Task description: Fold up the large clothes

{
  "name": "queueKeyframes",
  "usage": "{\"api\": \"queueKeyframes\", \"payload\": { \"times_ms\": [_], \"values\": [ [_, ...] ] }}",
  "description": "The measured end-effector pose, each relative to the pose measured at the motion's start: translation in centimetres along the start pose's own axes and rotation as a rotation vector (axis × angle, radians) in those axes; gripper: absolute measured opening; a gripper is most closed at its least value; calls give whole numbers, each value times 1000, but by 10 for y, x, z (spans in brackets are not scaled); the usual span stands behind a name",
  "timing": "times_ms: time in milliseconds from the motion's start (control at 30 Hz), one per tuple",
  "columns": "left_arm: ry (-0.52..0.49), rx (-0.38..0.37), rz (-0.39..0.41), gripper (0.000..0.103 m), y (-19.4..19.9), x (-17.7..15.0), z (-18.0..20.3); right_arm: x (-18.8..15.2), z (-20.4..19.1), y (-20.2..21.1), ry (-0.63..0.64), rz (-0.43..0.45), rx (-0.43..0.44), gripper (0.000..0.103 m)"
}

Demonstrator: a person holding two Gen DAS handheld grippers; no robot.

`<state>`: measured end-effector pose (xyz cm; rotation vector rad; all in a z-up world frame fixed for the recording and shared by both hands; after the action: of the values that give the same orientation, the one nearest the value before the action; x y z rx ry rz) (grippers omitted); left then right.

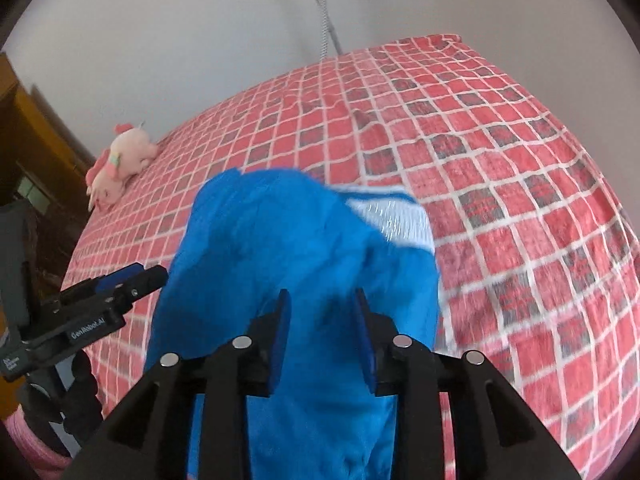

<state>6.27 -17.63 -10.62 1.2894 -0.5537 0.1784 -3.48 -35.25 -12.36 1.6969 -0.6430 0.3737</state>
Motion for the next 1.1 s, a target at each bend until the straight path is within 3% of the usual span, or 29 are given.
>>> {"api": "queueKeyframes", "payload": {
  "times_ms": [267,667,867,1100],
  "values": [
    [-9,29,1,56,-19,-35,-3,-27,10,-28,-11,13,-30,30],
    [7,26,39,59,-29,-43,-3,-42,12,-43,-9,105,-73,29],
    [14,31,21,58,-21,-38,-4,-31,10,-29,-17,69,-64,31],
    [13,52,16,56,9,-38,-12,-25,14,8,-27,67,-27,54]
  ]
}}
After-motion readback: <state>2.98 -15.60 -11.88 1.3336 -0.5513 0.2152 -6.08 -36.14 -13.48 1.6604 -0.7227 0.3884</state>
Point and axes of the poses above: each gripper's, at about its wrist camera, not at the fingertips, and y roughly against the way its jaws point, z to its right, x to its top, the point moved 1 cm from there along -y, roughly the way its jaws point, and after that the axes turned 9 degrees about y, right-handed, at the moved point
